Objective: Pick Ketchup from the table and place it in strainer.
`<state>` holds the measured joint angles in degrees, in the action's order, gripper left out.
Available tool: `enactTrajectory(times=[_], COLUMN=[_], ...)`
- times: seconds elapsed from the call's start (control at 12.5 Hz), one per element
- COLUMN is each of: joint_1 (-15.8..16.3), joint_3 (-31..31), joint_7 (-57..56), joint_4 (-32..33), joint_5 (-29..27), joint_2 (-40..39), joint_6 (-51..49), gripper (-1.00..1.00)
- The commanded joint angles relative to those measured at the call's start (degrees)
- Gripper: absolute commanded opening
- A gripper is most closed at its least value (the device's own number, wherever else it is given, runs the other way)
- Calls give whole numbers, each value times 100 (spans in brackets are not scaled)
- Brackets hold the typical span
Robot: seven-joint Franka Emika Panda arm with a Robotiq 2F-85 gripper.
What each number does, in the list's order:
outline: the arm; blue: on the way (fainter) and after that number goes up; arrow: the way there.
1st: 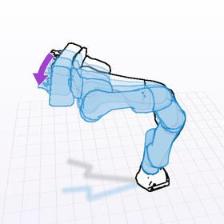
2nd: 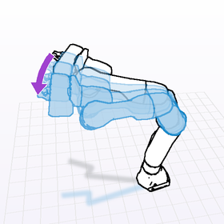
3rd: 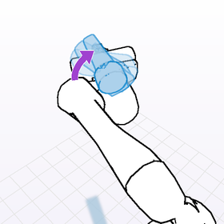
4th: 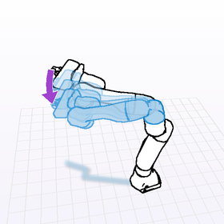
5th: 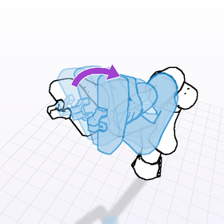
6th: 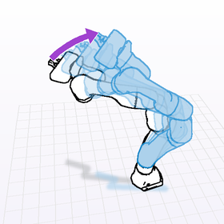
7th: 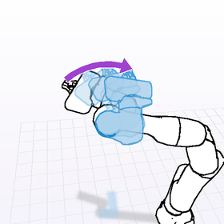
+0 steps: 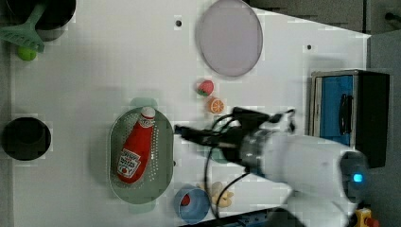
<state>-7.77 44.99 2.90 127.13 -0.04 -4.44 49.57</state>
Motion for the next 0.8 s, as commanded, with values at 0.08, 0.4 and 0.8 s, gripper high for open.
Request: enactTrajectory(times=[0.08, 0.4, 0.8], joint_1=[-631, -823, -824], joint_3=[-630, -1810, -2842], joint_7=[251, 26, -657], joint_4=[-219, -477, -1170], joint_5=[-103, -103, -112], joint_2=[621, 1611, 2134], joint_6=[-700, -2114, -3711], gripper=[100, 100, 100])
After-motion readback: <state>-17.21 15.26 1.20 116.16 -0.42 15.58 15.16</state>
